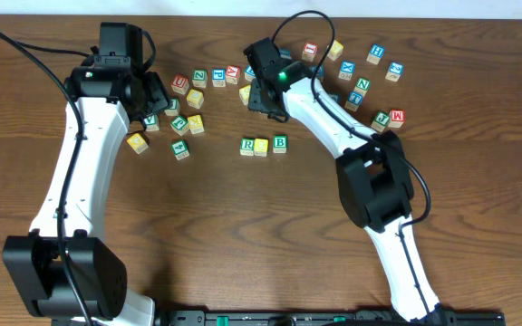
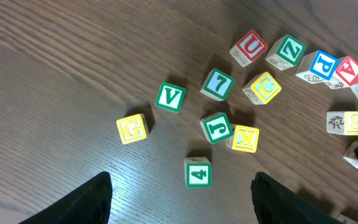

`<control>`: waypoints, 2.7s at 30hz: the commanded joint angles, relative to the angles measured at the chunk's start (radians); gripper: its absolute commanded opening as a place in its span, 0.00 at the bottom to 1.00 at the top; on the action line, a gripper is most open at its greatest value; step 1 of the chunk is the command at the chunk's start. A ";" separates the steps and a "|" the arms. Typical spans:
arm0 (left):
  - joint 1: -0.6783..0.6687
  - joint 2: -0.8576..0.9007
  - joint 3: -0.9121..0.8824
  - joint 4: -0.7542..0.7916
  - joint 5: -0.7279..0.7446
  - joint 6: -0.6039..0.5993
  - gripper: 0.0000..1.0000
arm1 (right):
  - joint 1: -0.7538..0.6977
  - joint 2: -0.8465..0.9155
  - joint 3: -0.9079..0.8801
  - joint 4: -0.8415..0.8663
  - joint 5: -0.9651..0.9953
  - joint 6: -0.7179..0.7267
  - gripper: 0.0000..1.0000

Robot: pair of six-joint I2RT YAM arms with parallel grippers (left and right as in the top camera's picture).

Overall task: Spell out ROBOT
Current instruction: 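Reach the right gripper to the yellow O block and grasp it, then carry the O block and set it right of the B block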

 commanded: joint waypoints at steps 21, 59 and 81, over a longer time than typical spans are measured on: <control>0.002 -0.017 0.010 -0.020 -0.013 -0.008 0.71 | 0.005 0.015 -0.002 0.002 -0.014 -0.105 0.21; 0.002 -0.017 0.010 0.000 -0.013 -0.008 0.71 | -0.122 -0.299 -0.062 -0.476 -0.168 -0.230 0.24; 0.002 -0.015 0.010 0.005 -0.013 -0.008 0.71 | -0.066 -0.299 -0.443 -0.088 -0.095 -0.192 0.27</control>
